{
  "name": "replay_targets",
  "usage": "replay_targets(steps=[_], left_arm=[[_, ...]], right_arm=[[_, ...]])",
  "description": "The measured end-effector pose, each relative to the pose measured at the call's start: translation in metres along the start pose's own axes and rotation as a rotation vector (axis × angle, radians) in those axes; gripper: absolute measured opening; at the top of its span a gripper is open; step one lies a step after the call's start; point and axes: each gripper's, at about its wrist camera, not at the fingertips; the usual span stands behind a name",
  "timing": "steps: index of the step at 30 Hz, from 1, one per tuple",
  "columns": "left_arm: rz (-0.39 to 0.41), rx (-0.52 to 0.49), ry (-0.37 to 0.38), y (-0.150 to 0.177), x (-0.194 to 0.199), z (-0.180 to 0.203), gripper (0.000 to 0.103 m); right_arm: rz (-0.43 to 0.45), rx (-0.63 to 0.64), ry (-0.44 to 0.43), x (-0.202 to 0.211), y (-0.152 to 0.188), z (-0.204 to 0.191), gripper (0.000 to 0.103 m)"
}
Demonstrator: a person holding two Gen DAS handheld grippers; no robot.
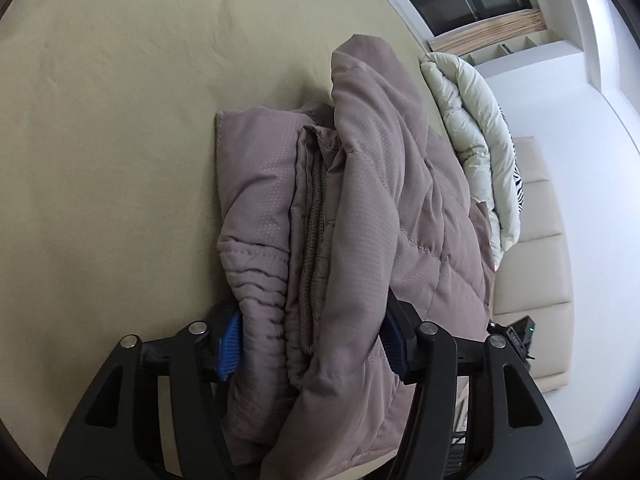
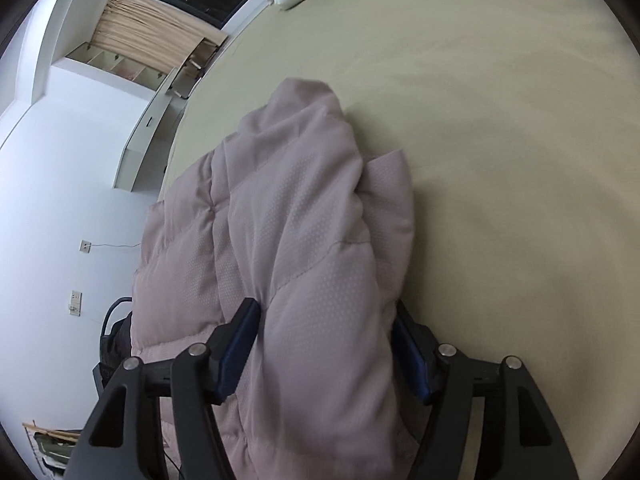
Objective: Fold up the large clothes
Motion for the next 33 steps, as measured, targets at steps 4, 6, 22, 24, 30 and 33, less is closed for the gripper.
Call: replay_targets(steps=[4,6,22,24,30,33], left_arm=[[0.057,-0.041,-0.063,0.003,0.025,0.017,0.056],[0.109,-0.102,-0.124,0.011,0.046,0.028,0.056],[0.885,-0.697,-0.689,0.181,0.239,0.234,0.103],[0.932,-0.694,-0.698,0.201,0.254,0.254,0.103],[0.915,-0.71,-0.642,0.24,0.286,0.288,0.103],[0.873,-0.685,-0.597,0.247,0.302,0.299,0.103]], right_arm=[[0.143,0.038,0.062,0.062,0.011,0.0,0.078],[0.207,0.071,0.086,0.092,0.021,0.0,0.086],[0.733,0.59,0.211,0.225,0.14,-0.162,0.103],[0.788,0.625,0.206,0.24,0.15,-0.178,0.103],[0.761,0.676,0.202,0.273,0.162,-0.211,0.103],[0.76,0.655,0.157,0.288,0.171,-0.218,0.103]])
Point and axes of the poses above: each gripper's, at about its wrist camera, not at the fingertips, and x roughly against the way its jaws point, z to its right, y to its underside, and after that the axes turned 2 degrees about z, right-handed
